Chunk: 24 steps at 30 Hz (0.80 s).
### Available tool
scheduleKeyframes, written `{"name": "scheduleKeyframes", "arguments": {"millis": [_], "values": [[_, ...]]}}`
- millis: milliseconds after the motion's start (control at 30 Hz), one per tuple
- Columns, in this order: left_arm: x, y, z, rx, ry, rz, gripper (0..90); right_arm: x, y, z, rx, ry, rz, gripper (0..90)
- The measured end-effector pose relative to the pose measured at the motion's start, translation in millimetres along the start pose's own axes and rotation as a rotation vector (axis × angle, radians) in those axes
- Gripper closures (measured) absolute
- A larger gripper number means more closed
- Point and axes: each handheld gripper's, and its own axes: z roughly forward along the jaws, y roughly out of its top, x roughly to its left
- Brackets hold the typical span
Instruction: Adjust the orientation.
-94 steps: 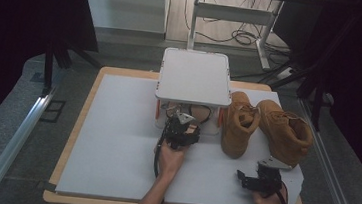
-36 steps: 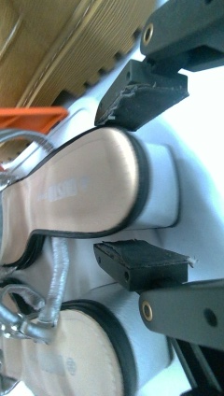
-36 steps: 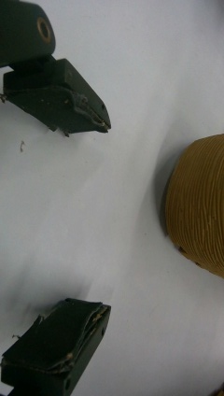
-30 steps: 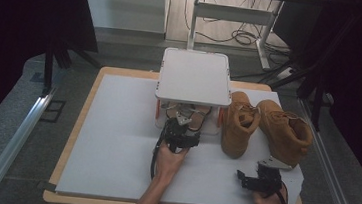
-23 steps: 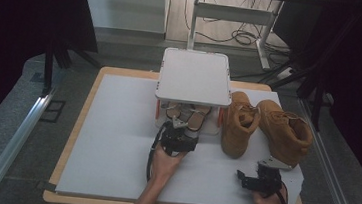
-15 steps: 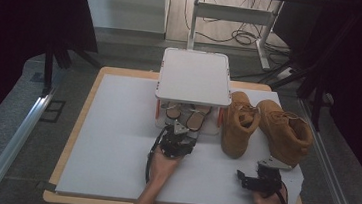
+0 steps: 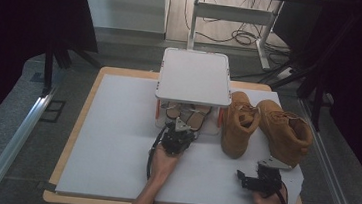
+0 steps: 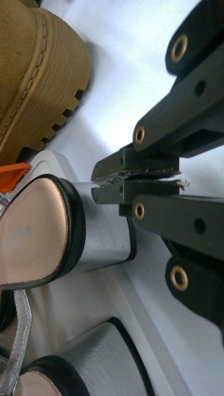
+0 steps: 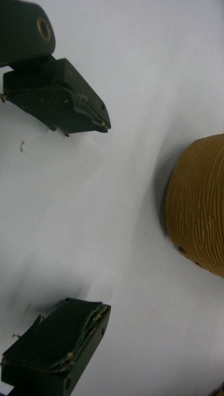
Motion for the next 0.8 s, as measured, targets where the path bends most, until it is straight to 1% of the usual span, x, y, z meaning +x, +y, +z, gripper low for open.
{"name": "scheduleKeyframes", "arguments": {"millis": [33,67,133,167,367,467,533,700,800], "values": [[0.7,0.1,0.6,0.001,0.001,0.001,88.8,0.0,0.0,0.0,0.000,0.000,0.000,10.3],[1.6,0.3,1.6,-0.001,-0.003,0.016,89.5,0.0,0.0,0.0,0.000,0.000,0.000,10.3],[1.7,0.3,1.8,-0.002,-0.004,0.021,89.6,0.0,0.0,0.0,0.000,0.000,0.000,10.3],[1.0,0.4,1.9,0.000,0.003,0.034,89.6,0.0,0.0,0.0,0.000,0.000,0.000,10.4],[-0.2,3.4,5.3,0.004,0.011,0.048,89.8,0.0,0.0,0.0,0.000,0.000,0.000,10.3],[-3.2,6.0,10.2,0.000,0.030,0.074,89.8,-0.1,0.0,0.0,0.000,0.001,0.000,10.3],[-2.9,6.7,11.2,-0.001,0.030,0.074,89.8,-0.1,0.0,0.0,0.000,0.001,0.000,10.3],[0.6,8.4,16.0,-0.016,0.023,0.056,89.8,-0.1,0.0,0.0,0.000,0.001,0.000,10.3],[1.0,11.0,18.8,-0.012,0.033,0.070,89.8,-0.1,0.0,0.0,0.000,0.001,0.000,10.4]]}}
